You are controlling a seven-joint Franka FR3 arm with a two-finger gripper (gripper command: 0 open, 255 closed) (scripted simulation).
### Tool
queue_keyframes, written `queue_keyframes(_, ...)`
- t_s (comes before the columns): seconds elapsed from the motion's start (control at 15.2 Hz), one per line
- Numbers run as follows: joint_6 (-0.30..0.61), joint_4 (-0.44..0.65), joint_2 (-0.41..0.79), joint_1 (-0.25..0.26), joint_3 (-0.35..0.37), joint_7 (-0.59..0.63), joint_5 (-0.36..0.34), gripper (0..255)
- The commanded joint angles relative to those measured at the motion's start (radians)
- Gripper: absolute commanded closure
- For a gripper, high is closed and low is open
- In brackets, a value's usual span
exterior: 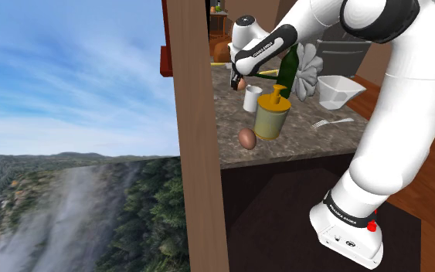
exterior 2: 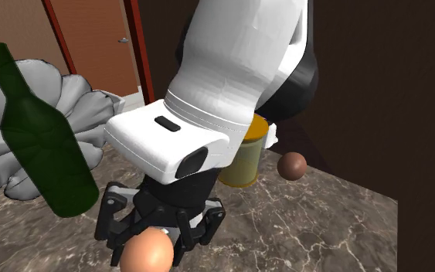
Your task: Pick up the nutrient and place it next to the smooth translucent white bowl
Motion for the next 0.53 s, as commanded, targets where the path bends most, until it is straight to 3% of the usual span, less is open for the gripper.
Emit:
queue_keyframes(0.0,-0.021,0.011,-0.012,-0.002,0.003,-0.015,0.011,255)
queue_keyframes(0.46,-0.097,0.047,-0.056,-0.003,0.013,-0.057,0.042,255)
